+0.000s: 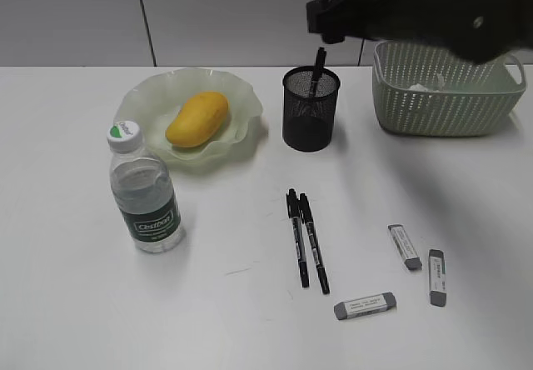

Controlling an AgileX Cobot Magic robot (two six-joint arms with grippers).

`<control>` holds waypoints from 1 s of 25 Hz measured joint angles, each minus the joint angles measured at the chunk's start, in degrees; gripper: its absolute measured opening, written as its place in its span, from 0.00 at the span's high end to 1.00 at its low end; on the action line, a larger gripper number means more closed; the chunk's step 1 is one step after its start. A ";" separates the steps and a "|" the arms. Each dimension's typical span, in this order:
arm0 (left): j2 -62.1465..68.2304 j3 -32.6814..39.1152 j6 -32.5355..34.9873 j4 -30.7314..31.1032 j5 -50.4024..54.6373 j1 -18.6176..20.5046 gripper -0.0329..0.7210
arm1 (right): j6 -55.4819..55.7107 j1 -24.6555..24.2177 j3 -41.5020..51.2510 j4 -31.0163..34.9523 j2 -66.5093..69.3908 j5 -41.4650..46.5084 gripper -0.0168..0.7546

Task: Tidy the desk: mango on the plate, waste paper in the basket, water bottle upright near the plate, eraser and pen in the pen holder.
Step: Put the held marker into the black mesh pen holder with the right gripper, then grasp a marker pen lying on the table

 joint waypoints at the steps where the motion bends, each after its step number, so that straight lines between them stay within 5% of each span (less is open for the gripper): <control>1: 0.00 0.00 0.00 0.00 0.00 0.00 0.38 | -0.81 0.00 0.00 0.00 -3.81 6.41 0.28; 8: 0.00 0.00 0.00 0.00 0.00 0.00 0.38 | -1.84 0.00 6.24 -0.89 -28.87 51.72 0.46; 13: 0.00 0.00 0.00 0.00 0.00 0.00 0.38 | 2.20 0.00 17.98 -1.37 -47.91 75.51 0.51; 17: 1.74 0.00 0.22 0.00 0.00 0.00 0.38 | 2.98 0.00 27.89 -1.49 -66.43 81.95 0.52; 25: 14.12 -2.56 6.22 -1.25 -5.70 0.00 0.38 | 3.05 0.00 36.78 -5.99 -100.81 80.61 0.52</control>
